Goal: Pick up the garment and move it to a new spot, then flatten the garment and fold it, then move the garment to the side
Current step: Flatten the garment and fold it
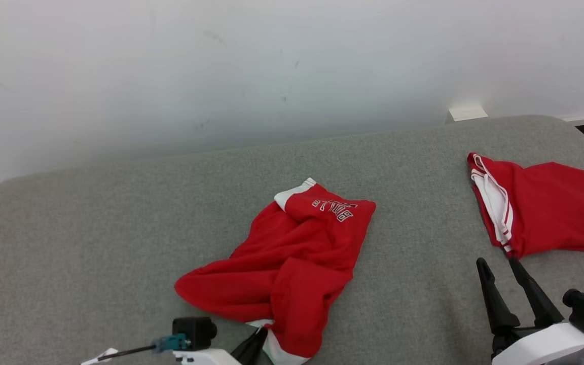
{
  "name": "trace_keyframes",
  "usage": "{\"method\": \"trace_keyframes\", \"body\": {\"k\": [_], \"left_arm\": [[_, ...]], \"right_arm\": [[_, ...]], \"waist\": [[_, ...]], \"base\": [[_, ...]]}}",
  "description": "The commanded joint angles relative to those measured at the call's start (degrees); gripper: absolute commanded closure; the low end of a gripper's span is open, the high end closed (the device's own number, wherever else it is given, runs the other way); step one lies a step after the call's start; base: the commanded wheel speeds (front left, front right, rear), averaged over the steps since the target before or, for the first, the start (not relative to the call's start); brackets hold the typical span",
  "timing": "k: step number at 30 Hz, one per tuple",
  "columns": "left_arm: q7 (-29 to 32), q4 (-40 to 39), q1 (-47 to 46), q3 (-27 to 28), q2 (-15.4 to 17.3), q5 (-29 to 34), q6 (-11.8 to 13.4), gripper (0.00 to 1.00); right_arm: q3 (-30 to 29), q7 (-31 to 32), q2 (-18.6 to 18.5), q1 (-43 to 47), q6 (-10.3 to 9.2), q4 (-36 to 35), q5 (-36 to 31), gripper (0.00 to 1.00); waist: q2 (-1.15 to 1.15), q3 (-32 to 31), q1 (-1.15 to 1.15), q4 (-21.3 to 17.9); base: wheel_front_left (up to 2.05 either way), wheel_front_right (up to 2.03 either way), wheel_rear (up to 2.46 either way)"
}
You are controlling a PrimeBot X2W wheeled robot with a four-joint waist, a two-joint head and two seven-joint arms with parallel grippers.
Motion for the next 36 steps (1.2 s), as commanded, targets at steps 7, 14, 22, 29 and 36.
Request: {"method": "trace_keyframes", "body": {"k": [7,14,22,29,36], "left_arm": [[0.1,-10.6,1.3,0.2,0.3,-1.9,-0.7,1.0],[6.4,-20.6,-1.0,-4.2,-0.1,-0.1,-0.9,1.0],[10.6,-14.3,-7.3,-13.3,-4.1,3.0,-3.4,1.0],[7.2,-5.2,-11.3,-19.4,-6.5,3.2,-4.4,0.0],[1.9,-5.9,-13.0,-20.8,-6.4,3.5,-4.4,0.0]], "right_arm": [[-2.0,-0.5,-1.1,0.7,-0.02,0.0,-0.4,0.0],[-3.7,0.1,-1.0,0.8,-0.02,-0.6,-0.7,0.0],[-4.2,-0.3,0.2,-0.2,-0.02,-0.3,-0.1,0.0],[-4.1,-1.1,0.5,-0.5,-0.02,1.8,0.7,0.0],[-4.4,-1.5,0.6,0.6,-0.02,4.1,-0.1,0.0]], "waist": [[0.0,-1.6,0.0,0.2],[0.0,-1.4,0.0,-2.6],[0.0,1.6,0.0,-7.3],[0.0,3.3,0.0,-8.4],[0.0,1.0,0.0,-4.5]], "base": [[0.0,0.0,0.0],[0.0,0.0,0.0],[0.0,0.0,0.0],[0.0,0.0,0.0],[0.0,0.0,0.0]]}}
